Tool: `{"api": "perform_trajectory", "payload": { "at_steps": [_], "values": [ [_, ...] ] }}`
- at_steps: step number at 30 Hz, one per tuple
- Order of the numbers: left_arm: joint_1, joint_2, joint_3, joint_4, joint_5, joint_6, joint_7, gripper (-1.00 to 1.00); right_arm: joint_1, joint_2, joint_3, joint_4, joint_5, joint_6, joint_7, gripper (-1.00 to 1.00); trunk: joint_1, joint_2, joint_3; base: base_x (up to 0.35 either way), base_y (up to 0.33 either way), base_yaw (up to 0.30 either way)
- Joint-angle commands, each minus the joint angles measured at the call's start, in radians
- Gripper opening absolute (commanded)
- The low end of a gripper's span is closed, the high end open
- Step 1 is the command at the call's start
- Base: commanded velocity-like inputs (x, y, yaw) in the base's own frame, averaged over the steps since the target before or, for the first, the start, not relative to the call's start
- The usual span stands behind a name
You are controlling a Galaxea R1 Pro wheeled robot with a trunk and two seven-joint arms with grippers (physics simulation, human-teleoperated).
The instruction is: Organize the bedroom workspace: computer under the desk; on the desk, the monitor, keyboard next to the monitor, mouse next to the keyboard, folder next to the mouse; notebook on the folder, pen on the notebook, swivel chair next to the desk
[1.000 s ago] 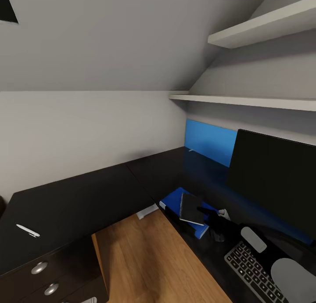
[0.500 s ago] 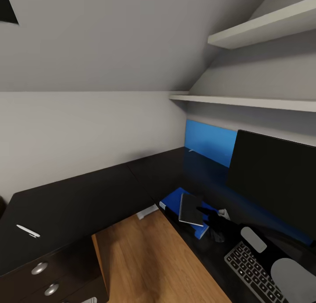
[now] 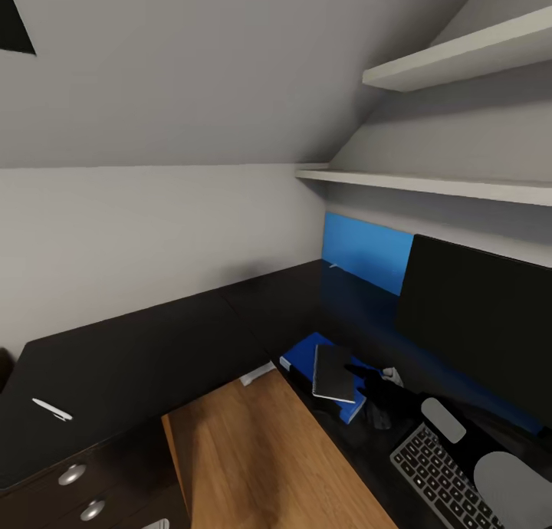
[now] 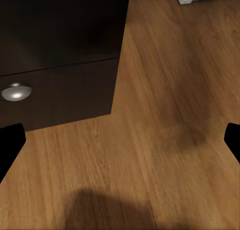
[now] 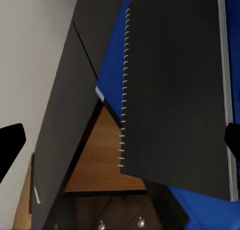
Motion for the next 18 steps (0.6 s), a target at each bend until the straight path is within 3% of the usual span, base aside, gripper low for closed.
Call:
{"api": "perform_trajectory", "payload": {
  "at_steps": [1, 13, 18],
  "values": [
    [-0.001, -0.001, 0.004, 0.0, 0.001, -0.003, -0.001, 1.0, -0.001, -0.001, 0.005, 0.0, -0.005, 0.002, 0.002, 1.0, -0.004, 0.007, 0.002, 0.0, 0.0, 0.0],
    [-0.001, -0.001, 0.004, 0.0, 0.001, -0.003, -0.001, 1.0, -0.001, 0.0, 0.01, -0.004, -0.003, -0.002, 0.0, 1.0, -0.05, 0.091, 0.04, 0.0, 0.0, 0.0],
    [-0.001, -0.001, 0.004, 0.0, 0.001, -0.003, -0.002, 1.0, -0.001, 0.001, 0.021, -0.058, 0.019, -0.027, -0.013, 1.0, -0.065, 0.119, 0.052, 0.0, 0.0, 0.0]
  ]
}}
